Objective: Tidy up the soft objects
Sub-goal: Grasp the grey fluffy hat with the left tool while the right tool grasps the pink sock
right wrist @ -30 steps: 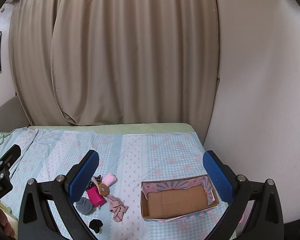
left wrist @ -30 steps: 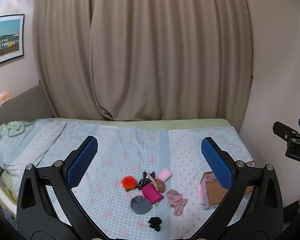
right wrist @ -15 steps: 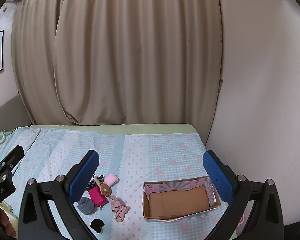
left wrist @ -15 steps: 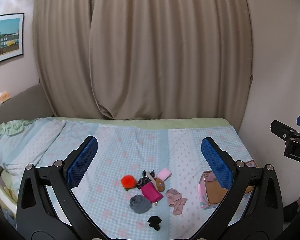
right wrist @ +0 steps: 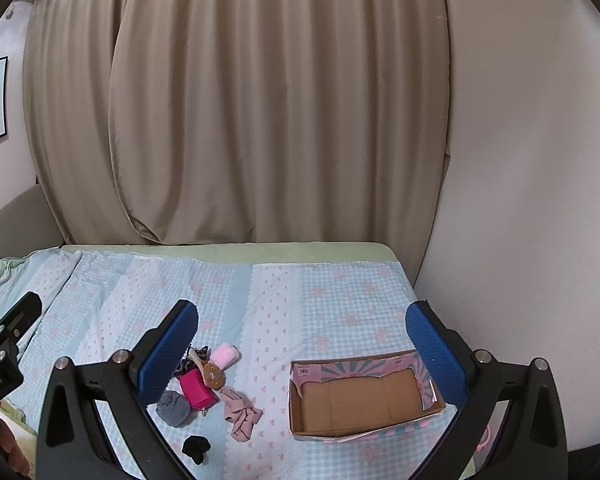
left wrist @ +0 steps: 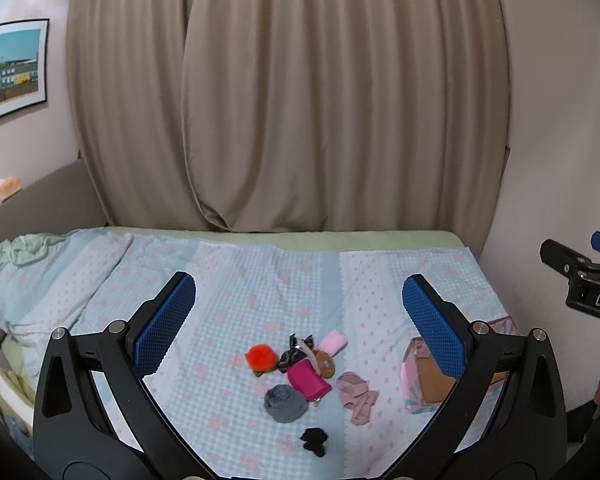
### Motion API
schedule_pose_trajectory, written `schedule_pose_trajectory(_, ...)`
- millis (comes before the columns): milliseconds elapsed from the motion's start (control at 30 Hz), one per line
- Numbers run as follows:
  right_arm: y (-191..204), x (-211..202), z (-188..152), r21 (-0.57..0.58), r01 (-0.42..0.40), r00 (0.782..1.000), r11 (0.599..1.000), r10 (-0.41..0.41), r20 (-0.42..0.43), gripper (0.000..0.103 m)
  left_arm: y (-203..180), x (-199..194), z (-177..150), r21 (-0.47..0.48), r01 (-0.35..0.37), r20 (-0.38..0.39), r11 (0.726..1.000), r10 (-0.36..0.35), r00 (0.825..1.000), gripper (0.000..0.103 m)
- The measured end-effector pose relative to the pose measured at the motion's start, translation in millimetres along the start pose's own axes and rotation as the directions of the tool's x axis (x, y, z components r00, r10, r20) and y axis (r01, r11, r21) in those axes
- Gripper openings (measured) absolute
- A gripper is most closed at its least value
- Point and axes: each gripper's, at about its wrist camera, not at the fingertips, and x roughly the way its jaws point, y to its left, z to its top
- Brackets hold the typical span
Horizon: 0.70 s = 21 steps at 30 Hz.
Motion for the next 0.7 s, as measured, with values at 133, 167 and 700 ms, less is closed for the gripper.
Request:
schedule_pose_trajectory(133, 11.5, 13.7, -10.5, 0.016, -0.025, 1.0, 1.0, 0.025, -0.008, 0.103, 15.6, 14.0, -9.3, 0.026, 0.008, -0.04, 1.0, -0.007, 0.999, 0.103)
schedule_pose_trajectory(167, 15.0, 19.2, -14.7, 0.028, -0.043, 0.999, 0.999, 0.043, -0.015, 0.103, 18.0, 17.4, -12.4, 0.032, 0.014, -0.05, 0.999, -0.012, 0.999, 0.103)
schedule_pose_trajectory(700, 100.8, 146.9, -135.6, 0.094, -0.033, 0.986, 0.995, 0.048, -0.159, 0.103, 69.1, 163.7, -138.5, 0.168, 0.251, -0.308, 0.953, -0.192, 0.932, 0.103)
